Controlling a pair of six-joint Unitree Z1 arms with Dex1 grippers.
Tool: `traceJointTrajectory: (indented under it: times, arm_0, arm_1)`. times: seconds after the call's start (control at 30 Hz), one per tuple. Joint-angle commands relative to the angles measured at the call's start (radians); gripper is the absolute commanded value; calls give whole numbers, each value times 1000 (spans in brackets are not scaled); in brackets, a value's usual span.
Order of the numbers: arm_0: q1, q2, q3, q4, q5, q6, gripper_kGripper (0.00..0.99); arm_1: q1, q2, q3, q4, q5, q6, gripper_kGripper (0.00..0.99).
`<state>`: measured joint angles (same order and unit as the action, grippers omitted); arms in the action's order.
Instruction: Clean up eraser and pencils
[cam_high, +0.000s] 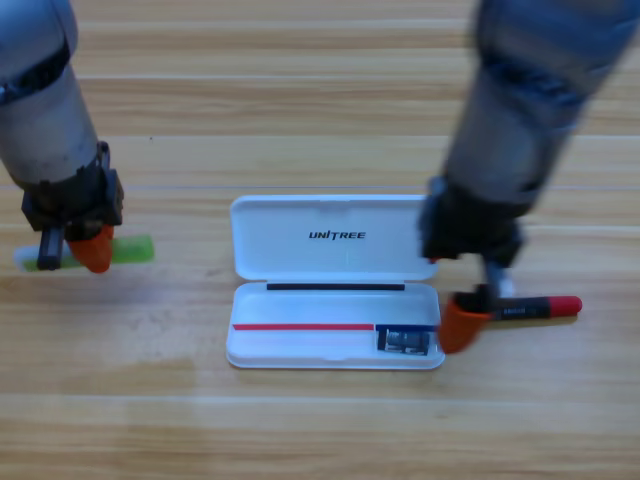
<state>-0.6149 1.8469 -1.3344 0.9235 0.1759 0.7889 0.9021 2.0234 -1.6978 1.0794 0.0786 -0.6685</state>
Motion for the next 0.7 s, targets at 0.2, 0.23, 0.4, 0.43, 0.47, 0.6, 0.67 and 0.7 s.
traceJointTrajectory:
  times: [0.2,0.23,0.4,0.43,0.47,0.6,0.67,0.7]
  arm_0:
    - [-221,-8,-183,124,-46,-20,0]
    - [-236,8,-206,135,-61,-25,0]
    - [-296,84,-258,138,-87,-56,0]
    - [-304,101,-266,138,-92,-60,0]
    - [-312,115,-273,138,-93,-65,0]
    - [-341,169,-301,136,-98,-83,0]
    - [-351,196,-315,136,-98,-94,0]
    - [-358,209,-322,135,-98,-99,0]
  arm_1:
    - [-131,-66,242,10,-85,-126,990]
    - [-138,-35,237,7,-97,-145,990]
    - [-161,81,185,-27,-120,-207,990]
    - [-163,94,178,-33,-120,-217,990]
    - [-164,107,168,-38,-118,-223,990]
    - [-173,149,138,-53,-117,-235,985]
    - [-178,169,122,-53,-115,-241,976]
    - [-181,179,116,-55,-115,-244,966]
